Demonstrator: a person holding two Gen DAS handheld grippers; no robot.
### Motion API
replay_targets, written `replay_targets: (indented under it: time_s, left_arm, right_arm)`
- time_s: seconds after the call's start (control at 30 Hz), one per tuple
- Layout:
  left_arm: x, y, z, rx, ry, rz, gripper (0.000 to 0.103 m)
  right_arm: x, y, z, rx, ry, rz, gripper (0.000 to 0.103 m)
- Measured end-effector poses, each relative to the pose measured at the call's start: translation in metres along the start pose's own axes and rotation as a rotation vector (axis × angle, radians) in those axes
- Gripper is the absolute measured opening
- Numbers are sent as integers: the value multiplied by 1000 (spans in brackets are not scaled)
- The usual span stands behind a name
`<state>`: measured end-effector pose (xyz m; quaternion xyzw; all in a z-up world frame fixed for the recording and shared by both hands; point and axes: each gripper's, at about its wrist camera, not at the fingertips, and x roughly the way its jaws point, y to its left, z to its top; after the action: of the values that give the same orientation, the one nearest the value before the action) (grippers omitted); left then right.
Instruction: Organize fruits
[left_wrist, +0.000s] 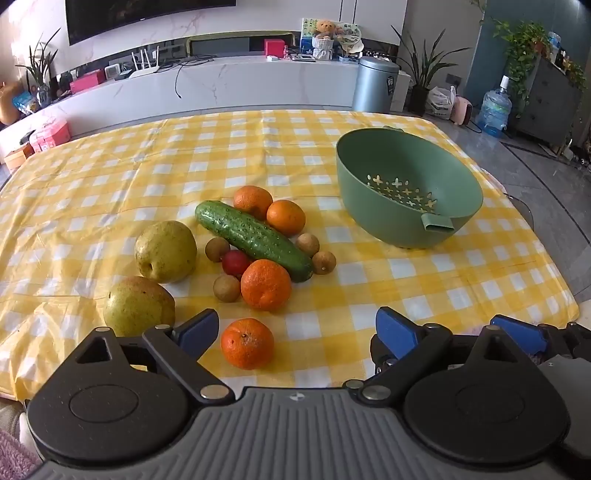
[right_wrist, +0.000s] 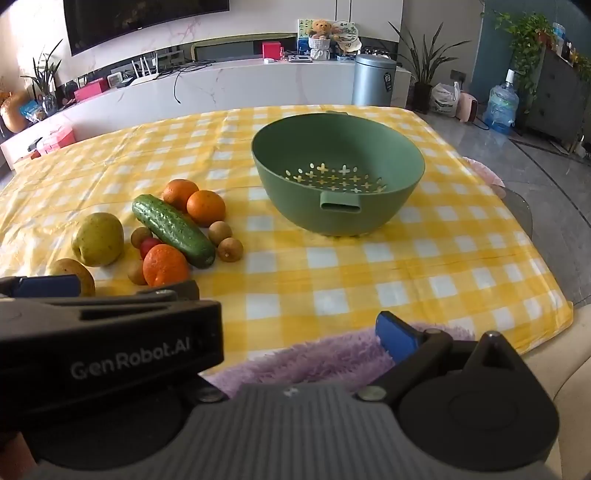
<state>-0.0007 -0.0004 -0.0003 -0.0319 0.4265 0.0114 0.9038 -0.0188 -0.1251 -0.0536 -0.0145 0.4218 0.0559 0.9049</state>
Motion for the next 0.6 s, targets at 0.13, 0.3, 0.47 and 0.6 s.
replay_targets:
  time_s: [0.13, 0.3, 0.47, 0.6]
  left_arm:
    - [1, 1, -5, -5, -6, -6, 103]
    - [-1, 4, -7, -19, 1, -12, 103]
    - [5, 4, -4, -26, 11, -10, 103]
    - [5, 3, -4, -28, 11, -10, 103]
  right_arm:
    - [-1, 2, 1, 0, -8, 0, 95]
    - [2, 0, -3, -1, -11, -3, 95]
    - [3, 2, -1, -10, -11, -11, 95]
    - [2, 2, -3, -12, -9, -12, 95]
